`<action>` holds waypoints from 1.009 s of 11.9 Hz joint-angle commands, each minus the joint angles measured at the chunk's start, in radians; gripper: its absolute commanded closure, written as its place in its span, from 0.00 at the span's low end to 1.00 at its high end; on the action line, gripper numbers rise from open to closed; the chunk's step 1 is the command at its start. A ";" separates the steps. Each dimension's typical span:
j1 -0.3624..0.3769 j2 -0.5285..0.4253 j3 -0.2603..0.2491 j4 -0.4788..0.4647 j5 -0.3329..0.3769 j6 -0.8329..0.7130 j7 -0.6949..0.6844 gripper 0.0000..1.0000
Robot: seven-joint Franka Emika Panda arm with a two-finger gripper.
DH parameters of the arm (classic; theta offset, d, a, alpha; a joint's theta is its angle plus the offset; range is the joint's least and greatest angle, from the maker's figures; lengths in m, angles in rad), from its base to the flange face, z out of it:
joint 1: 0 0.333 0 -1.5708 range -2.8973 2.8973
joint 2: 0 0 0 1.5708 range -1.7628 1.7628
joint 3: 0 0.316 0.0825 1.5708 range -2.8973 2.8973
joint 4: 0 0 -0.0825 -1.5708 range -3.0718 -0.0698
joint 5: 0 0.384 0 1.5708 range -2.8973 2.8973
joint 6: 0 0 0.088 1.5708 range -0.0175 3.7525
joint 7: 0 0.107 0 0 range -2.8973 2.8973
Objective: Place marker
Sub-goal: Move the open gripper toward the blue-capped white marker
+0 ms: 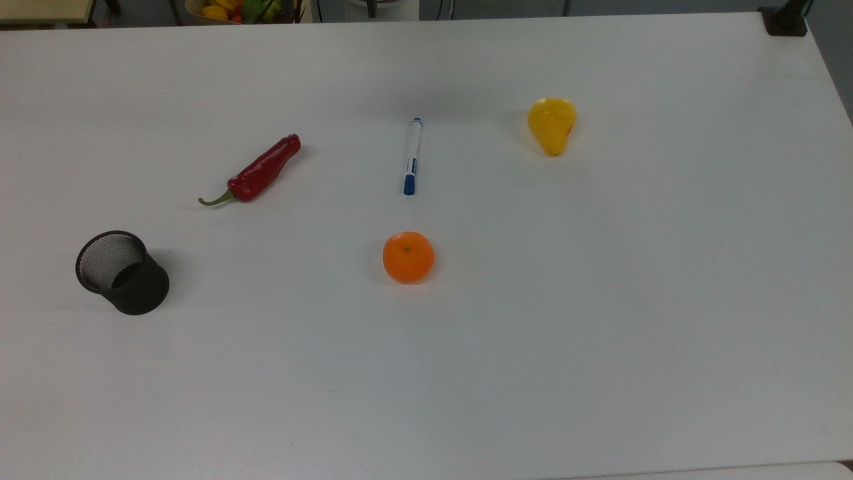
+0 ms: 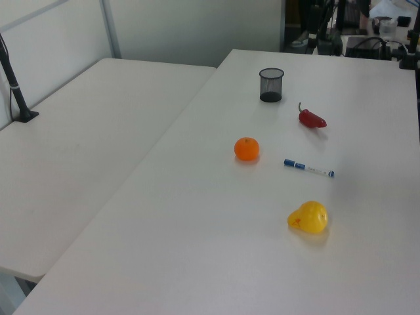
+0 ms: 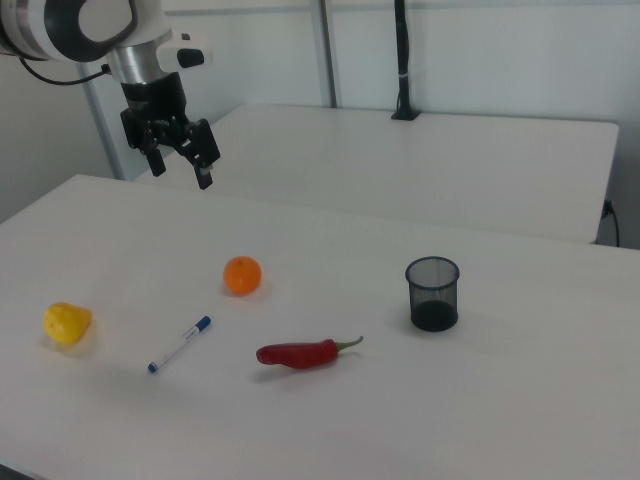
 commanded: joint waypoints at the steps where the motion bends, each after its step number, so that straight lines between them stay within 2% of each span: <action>1: 0.013 -0.009 -0.014 -0.010 0.021 0.019 -0.015 0.00; 8: 0.010 -0.010 -0.014 -0.011 0.021 0.018 -0.039 0.00; 12: 0.016 -0.001 -0.014 -0.045 0.018 0.019 -0.068 0.00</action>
